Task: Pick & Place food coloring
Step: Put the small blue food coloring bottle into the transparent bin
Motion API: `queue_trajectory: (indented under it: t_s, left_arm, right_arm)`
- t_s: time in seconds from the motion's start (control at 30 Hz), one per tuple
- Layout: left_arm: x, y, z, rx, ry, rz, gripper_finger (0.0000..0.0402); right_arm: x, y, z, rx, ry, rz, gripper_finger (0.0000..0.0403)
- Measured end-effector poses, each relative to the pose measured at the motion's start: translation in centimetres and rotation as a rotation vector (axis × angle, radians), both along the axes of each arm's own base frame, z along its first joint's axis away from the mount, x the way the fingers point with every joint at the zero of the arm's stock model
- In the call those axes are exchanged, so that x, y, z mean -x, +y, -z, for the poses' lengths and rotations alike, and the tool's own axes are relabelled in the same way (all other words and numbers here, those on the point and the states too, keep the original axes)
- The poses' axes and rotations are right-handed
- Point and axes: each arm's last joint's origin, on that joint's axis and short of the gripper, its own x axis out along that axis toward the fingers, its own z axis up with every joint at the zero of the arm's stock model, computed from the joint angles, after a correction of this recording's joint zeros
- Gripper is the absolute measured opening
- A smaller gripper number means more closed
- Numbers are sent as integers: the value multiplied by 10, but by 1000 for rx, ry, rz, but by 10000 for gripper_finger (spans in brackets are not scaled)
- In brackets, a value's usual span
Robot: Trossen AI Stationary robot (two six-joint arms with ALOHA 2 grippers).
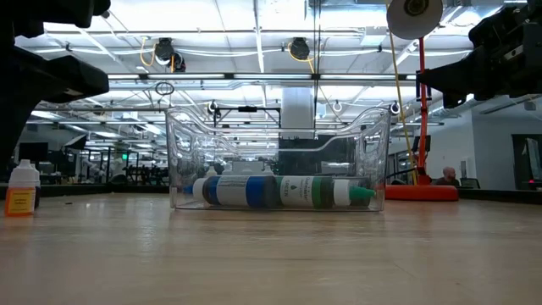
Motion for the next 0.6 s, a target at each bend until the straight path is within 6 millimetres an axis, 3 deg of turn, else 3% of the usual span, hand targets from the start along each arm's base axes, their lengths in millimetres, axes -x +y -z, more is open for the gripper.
queue_trajectory:
  t_s: [0.6]
  left_arm:
    - [0,0,0,-2,-1,8,149]
  right_arm:
    - [0,0,0,0,0,0,0]
